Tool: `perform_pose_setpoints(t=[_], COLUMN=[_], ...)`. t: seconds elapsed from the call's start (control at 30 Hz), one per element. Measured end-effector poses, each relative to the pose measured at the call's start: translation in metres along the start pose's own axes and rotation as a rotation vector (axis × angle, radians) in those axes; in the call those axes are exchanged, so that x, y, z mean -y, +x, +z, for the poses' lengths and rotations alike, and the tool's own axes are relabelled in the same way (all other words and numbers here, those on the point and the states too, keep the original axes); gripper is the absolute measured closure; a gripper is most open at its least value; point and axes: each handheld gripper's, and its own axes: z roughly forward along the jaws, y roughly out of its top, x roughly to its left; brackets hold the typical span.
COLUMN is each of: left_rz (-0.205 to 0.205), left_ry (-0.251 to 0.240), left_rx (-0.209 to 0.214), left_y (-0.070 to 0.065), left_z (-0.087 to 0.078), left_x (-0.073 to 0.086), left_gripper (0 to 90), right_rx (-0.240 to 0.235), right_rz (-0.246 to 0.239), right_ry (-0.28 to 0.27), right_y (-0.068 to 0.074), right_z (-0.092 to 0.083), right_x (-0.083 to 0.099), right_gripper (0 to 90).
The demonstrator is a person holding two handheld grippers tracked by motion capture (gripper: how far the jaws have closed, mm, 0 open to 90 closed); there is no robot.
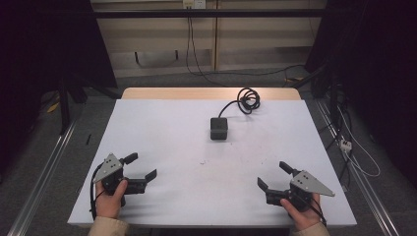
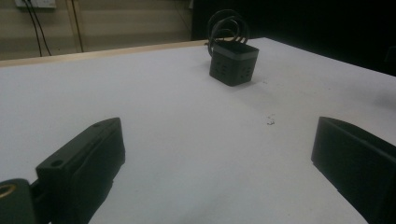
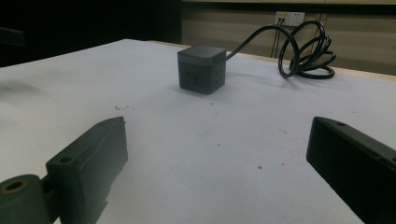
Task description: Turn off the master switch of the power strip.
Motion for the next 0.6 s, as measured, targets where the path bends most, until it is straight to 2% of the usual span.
perform_pose_setpoints(t=[0.6], left_rz=[-0.007], left_ry=[-0.008], left_rx=[-0.004], left_y=[0.002], left_z=[-0.002], left_x=[-0.001], left_gripper=[2.4], right_rx=[-0.010], right_rz=[-0.008], right_ry=[0.010], right_y=[0.002], right_z=[0.012], right_x=[-0.007], right_gripper=[5.0])
